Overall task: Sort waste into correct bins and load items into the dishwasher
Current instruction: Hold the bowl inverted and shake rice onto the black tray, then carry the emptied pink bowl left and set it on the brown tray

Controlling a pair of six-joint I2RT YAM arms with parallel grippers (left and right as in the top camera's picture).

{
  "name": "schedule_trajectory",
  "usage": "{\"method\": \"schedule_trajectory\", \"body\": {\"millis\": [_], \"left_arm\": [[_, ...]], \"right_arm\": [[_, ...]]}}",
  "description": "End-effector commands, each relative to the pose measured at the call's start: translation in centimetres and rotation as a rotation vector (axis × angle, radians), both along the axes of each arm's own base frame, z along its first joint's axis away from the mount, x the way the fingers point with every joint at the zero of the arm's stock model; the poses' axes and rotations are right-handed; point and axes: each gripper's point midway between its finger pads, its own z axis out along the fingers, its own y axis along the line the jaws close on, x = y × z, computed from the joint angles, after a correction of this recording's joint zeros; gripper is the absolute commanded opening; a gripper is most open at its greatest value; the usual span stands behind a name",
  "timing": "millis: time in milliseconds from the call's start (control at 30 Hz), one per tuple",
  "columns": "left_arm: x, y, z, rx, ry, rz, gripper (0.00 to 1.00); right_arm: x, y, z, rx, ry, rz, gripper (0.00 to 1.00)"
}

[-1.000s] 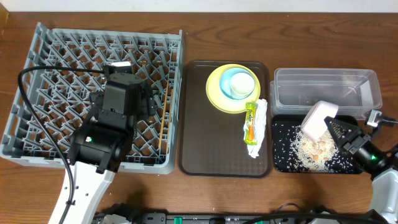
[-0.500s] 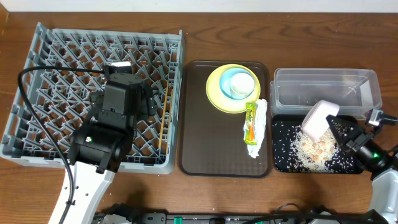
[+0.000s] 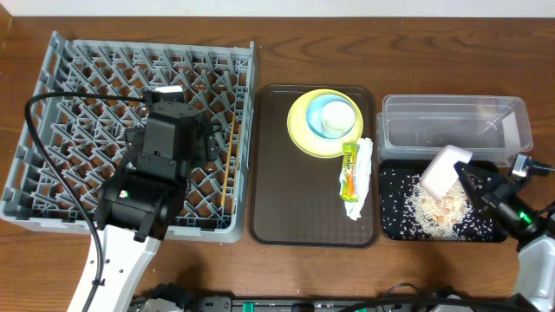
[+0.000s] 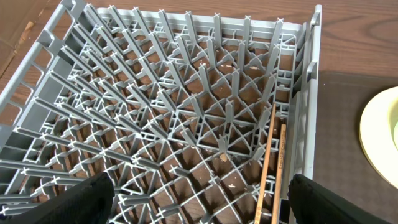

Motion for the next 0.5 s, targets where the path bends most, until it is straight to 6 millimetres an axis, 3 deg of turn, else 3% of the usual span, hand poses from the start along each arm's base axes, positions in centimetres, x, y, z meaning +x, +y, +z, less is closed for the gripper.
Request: {"method": "schedule_trajectory", "body": {"millis": [0,133,267,333,467], "left_arm": [[0.2,0.3,0.7,0.001,-0.019,0.024,0.92],[0.2,0.3,0.7,0.001,-0.019,0.024,0.93],[0.2,0.3,0.7,0.001,-0.019,0.024,0.92],[0.2,0.3,0.7,0.001,-0.019,0.024,0.92],[0.2,0.3,0.7,0.001,-0.019,0.024,0.92]], "right_arm": [[0.4,0.3,0.2,-0.119,0.049,-0.026,0.01],[0.7,1.9,1.4,-0.319,0.116,-0.014,0.01],[0.9,4.7,3.5,-0.568,0.162,0.069,0.01],[1.0,6.5,4.4,-0.682,0.176,0.123,0.01],[0.7,12.6,5.1,-0.823,0.124,0.302,0.01]]}}
